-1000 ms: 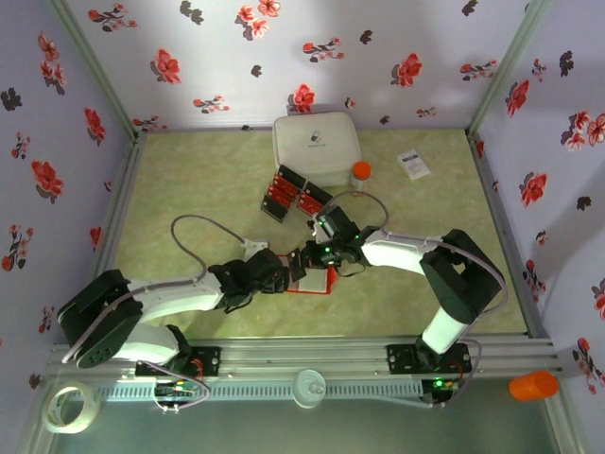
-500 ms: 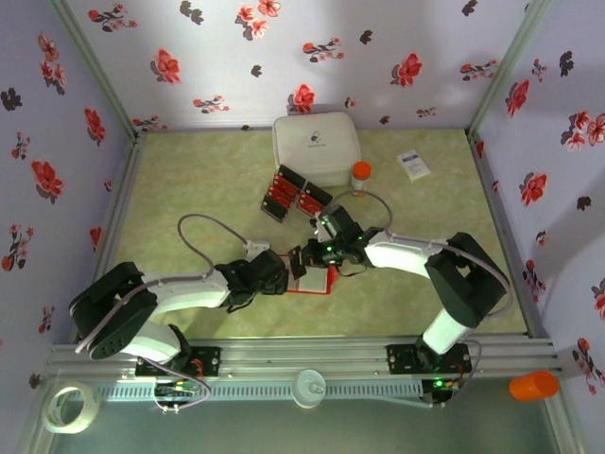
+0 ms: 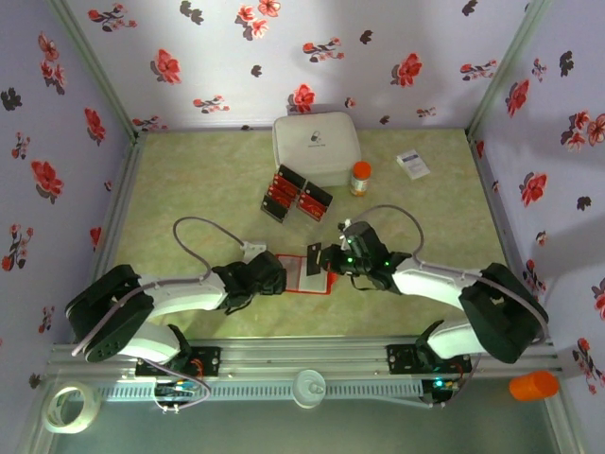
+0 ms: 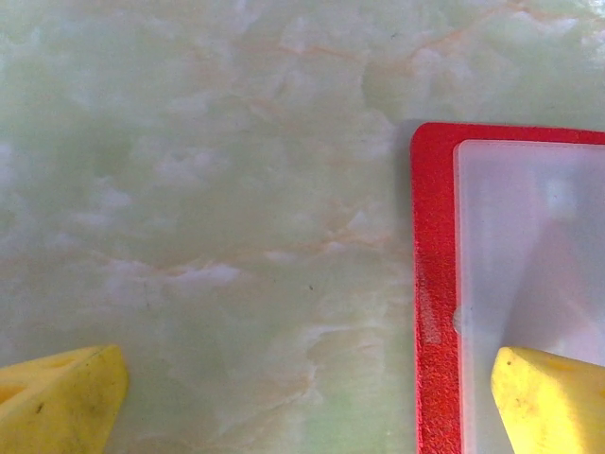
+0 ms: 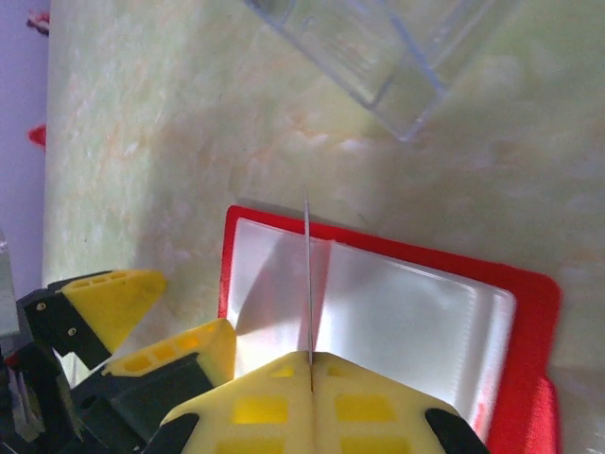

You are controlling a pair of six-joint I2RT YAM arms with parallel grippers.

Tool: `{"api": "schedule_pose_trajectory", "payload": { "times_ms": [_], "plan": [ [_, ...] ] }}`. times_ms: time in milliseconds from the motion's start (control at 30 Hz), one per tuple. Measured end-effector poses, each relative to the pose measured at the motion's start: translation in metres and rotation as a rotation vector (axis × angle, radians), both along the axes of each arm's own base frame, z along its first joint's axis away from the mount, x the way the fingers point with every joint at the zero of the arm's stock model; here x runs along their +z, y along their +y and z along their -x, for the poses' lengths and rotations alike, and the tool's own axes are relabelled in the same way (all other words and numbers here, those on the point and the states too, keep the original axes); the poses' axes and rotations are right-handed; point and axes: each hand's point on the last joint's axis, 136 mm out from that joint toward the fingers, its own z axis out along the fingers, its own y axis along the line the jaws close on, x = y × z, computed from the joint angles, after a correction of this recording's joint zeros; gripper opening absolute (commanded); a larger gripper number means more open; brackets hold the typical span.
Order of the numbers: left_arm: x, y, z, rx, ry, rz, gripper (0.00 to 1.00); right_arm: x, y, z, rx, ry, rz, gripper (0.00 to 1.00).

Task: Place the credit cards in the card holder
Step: Insert the credit card into the card slot.

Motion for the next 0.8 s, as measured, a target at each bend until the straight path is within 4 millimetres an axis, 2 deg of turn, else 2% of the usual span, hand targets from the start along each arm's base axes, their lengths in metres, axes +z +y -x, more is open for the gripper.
{"api": "schedule_pose_trajectory", "payload": {
  "times_ms": [267, 500, 800],
  "plan": [
    [0.000, 0.002, 0.000, 0.019, -0.007, 0.010, 1.00, 0.001, -0.002, 0.002, -0.066, -0.062, -0.068, 0.00],
    [0.000, 0.002, -0.001, 0.023, -0.009, 0.010, 1.00, 0.013, 0.011, 0.000, -0.063, -0.108, -0.131, 0.00],
    [0.000, 0.003, -0.001, 0.030, -0.010, 0.012, 1.00, -0.001, 0.016, 0.004, -0.064, -0.097, -0.124, 0.00]
  ]
}}
